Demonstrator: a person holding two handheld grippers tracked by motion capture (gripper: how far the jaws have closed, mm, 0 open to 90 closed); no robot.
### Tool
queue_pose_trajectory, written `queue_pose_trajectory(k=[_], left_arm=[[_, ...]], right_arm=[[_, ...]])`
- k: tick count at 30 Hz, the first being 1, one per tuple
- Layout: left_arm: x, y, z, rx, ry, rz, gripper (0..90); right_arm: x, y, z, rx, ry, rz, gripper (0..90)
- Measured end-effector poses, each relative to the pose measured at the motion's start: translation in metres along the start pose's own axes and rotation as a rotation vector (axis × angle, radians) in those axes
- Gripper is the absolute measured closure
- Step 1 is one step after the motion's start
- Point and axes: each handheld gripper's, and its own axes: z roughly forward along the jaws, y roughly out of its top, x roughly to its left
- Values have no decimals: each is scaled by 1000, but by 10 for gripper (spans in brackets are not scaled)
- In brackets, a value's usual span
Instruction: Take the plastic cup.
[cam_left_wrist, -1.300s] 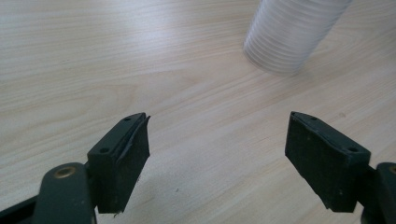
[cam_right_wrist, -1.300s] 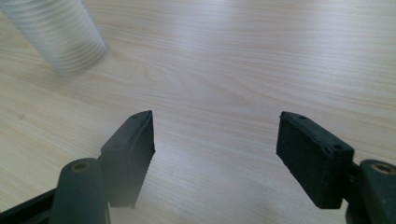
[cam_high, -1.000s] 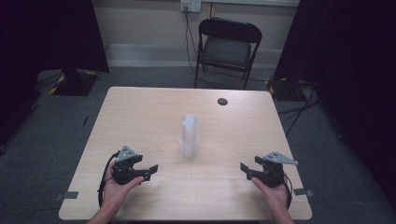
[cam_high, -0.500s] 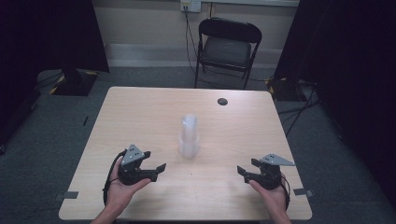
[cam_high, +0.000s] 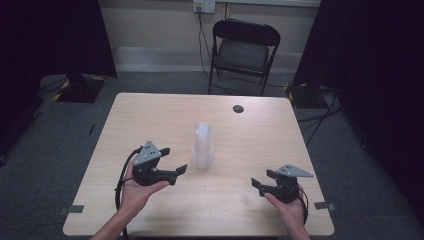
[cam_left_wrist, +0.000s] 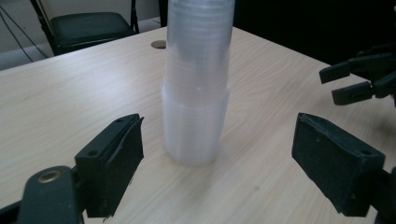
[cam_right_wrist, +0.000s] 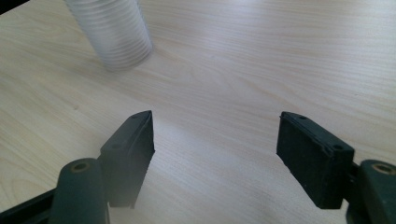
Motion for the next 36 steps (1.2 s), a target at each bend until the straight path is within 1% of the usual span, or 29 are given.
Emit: queue_pose_trajectory(k=[1,2,3,4,6,8,9,11,12,14,17,20,21,23,24,25,27,29,30,31,32,34,36], left_arm=[[-1,2,1,-5,4,8,164],[-1,4,3,-8,0,7,164],[-1,6,5,2,-7,14,167],[-2,8,8,7,-22,14,168],[-1,14,11,15,-36,20,193],[1,18,15,17,-56,-7,201],[2,21,17,16,-50,-2,201],[1,25,20,16,-35,27,201],[1,27,23,7,-38,33,201],[3,31,27,6,-49,19,201],[4,35,35,36,-50,36,196],[6,36,41,25,-47,24,182],[7,36,43,13,-47,19,181],[10,37,47,5,-48,-1,178],[12,38,50,12,-49,-10,173],[13,39,51,10,-49,-3,169],[14,42,55,17,-45,-7,173],[15,46,57,-4,-48,-8,184],[15,48,58,-5,-51,-11,183],[16,50,60,2,-60,-9,180],[16,52,61,0,-58,-3,175],[18,54,64,-15,-55,6,175],[20,56,66,-31,-56,-10,170]], right_arm=[[1,0,0,-2,1,-2,273],[1,0,-1,-2,0,-3,273],[1,-1,-1,-2,1,-4,273],[1,-1,-2,-1,1,-5,273],[1,-1,-2,-2,0,-1,273],[0,-1,-2,-4,-4,0,273],[0,-1,-2,-5,0,0,273],[0,-2,-1,-2,3,-1,273],[0,-2,-1,1,4,-2,272],[1,-1,0,-2,6,-4,272],[2,-1,0,1,9,-4,273],[2,-2,0,0,8,-8,273],[2,-2,0,1,10,-10,272],[2,-2,0,2,4,-8,271],[2,-1,0,1,10,-8,270],[2,-1,0,3,13,-7,269],[2,-1,1,3,15,-6,268],[2,-2,1,7,24,-2,268],[2,-2,1,8,28,-5,268],[2,-2,1,9,29,-4,268],[2,-2,1,8,30,-3,267],[2,-2,1,4,32,-4,266],[2,-2,1,2,32,-6,265]])
